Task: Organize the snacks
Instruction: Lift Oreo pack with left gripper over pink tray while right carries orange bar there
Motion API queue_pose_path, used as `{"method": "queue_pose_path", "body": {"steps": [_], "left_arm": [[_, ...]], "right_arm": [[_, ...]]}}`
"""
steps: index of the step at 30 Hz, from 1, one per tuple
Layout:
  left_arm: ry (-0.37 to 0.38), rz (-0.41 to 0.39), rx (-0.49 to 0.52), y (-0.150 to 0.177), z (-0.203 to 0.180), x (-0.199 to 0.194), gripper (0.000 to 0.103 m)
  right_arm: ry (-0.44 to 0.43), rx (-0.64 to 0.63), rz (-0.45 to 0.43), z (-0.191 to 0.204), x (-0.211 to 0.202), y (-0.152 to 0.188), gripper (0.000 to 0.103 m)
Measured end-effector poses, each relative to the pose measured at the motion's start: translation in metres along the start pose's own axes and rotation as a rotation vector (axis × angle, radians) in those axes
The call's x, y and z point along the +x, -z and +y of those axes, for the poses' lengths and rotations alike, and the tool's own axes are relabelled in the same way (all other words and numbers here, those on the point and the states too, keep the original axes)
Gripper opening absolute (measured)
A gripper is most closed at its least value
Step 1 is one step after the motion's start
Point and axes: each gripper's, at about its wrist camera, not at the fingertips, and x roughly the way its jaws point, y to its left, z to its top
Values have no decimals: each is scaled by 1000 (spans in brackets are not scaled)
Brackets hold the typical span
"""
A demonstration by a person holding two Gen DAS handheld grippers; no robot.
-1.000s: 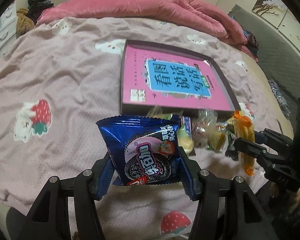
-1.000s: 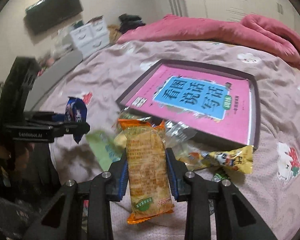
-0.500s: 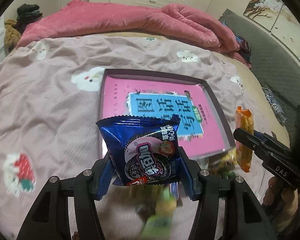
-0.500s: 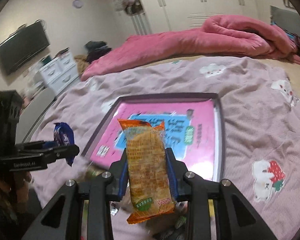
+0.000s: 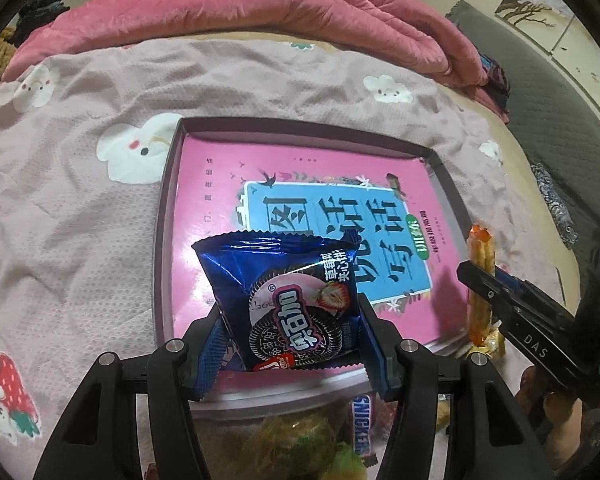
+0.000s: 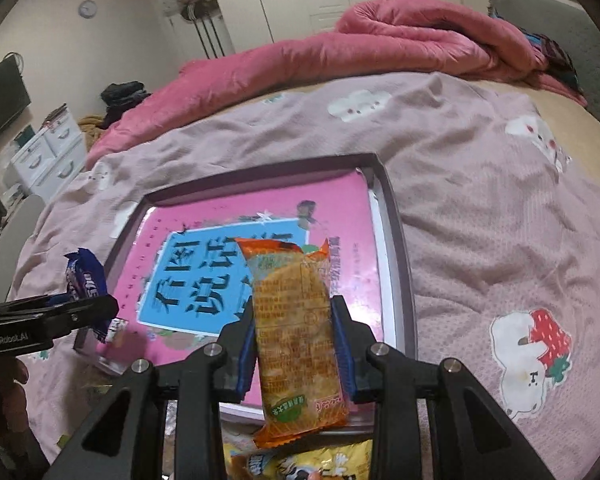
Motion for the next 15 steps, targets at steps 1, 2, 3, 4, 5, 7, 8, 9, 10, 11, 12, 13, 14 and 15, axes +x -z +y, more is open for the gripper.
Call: {"method": "queue_pose_path", "body": {"steps": [1, 2, 3, 4, 5, 7, 8, 9, 10, 11, 12, 13, 14, 15], "left_arm": [[-4, 2, -4, 0, 0, 3, 60], [-7, 6, -4, 1, 0, 6, 60], [-14, 10, -4, 1, -1, 9, 60], [-22, 14, -3, 2, -1, 12, 60], [-29, 18, 0, 2, -2, 15, 60], [-39, 31, 3, 4, -2, 21, 60], [-41, 38, 5, 5, -3, 23, 60], [-44, 43, 8, 6, -4, 26, 60], [-49, 46, 9, 6, -4, 28, 60], [-54, 50, 11, 7, -5, 29, 60], [-57, 53, 11, 8, -6, 31, 60], [-57, 56, 11, 9, -6, 32, 60], [-59, 59, 10, 9, -6, 33, 60], [-60, 62, 9, 10, -7, 33, 60]], "right_arm": [[10, -1, 2, -1, 2, 1, 34], [21, 0, 6, -2, 4, 2, 34], [27, 2, 11, -3, 5, 3, 34], [31, 7, 23, -4, 7, 4, 34], [31, 10, 29, -5, 8, 5, 34], [37, 11, 43, -7, 10, 8, 34], [38, 15, 47, -9, 12, 9, 34], [37, 16, 49, -9, 11, 10, 34], [37, 19, 53, -10, 12, 12, 34], [35, 22, 55, -11, 12, 13, 34], [33, 23, 55, -11, 11, 14, 34], [33, 23, 58, -11, 11, 15, 34], [33, 22, 60, -11, 11, 16, 34], [31, 20, 60, -11, 10, 16, 34]]}}
